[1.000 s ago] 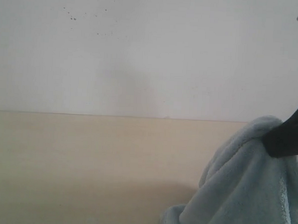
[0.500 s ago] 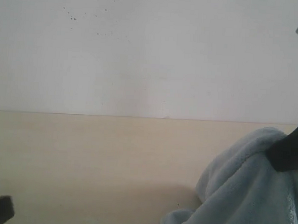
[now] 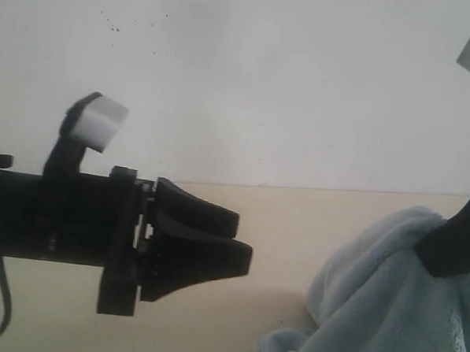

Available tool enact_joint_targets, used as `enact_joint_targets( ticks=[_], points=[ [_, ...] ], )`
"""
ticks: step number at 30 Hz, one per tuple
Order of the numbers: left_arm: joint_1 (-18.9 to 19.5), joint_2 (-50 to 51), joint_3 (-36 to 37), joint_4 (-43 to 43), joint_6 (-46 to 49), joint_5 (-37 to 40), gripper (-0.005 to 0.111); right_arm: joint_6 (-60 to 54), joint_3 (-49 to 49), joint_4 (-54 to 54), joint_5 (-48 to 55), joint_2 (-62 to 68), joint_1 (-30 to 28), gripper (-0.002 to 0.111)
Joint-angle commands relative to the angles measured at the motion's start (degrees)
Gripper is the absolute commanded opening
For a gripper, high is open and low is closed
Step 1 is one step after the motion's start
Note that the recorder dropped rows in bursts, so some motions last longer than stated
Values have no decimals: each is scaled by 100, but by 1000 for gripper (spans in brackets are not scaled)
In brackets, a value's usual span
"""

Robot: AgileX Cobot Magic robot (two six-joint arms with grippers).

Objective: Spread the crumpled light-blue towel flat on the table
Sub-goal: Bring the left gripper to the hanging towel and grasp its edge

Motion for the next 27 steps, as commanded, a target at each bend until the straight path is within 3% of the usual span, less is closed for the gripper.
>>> enact_joint_targets(
  ticks=[1, 10, 14, 27],
  points=[
    [-536, 254, -347, -56, 196, -7, 56, -150, 2, 141, -7, 104, 7, 1],
    [-1281, 537, -802, -56, 305, -430, 56, -235, 2, 260, -21, 164, 7, 1],
    [-1506, 644, -936, -56, 386, -1077, 56, -330, 2, 426, -7, 164, 7, 1],
    [-1602, 821, -1022, -56, 809, -1702, 56, -566, 2, 699, 158, 164, 7, 1]
  ],
)
